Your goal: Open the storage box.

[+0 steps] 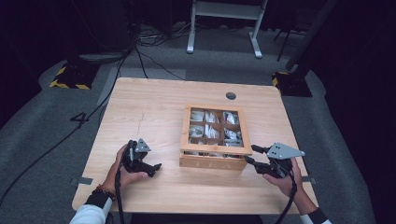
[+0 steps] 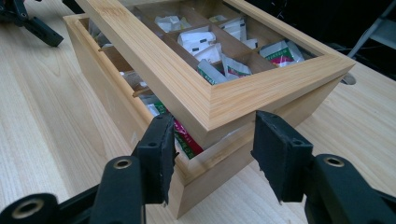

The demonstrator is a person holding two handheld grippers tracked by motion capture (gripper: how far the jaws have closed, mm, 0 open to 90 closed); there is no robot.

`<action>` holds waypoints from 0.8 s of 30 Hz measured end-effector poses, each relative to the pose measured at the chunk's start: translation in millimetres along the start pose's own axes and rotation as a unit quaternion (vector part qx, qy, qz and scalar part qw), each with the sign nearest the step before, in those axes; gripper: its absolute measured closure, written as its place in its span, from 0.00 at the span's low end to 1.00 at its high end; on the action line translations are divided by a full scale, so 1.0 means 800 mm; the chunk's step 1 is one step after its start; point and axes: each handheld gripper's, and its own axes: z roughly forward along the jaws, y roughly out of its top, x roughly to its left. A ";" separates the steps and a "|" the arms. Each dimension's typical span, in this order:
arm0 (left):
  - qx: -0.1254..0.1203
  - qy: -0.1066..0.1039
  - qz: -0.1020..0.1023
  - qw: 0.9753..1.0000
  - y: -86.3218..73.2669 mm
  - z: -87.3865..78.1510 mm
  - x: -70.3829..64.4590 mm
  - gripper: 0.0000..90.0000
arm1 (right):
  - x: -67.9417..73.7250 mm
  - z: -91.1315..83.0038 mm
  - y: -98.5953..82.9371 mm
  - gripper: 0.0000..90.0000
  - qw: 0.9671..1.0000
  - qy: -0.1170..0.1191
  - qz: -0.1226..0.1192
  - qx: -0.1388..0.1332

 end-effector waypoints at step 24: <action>-0.156 -0.013 0.114 0.981 0.101 -0.049 -0.044 0.23 | -0.011 -0.008 0.023 0.53 0.999 -0.003 0.011 -0.035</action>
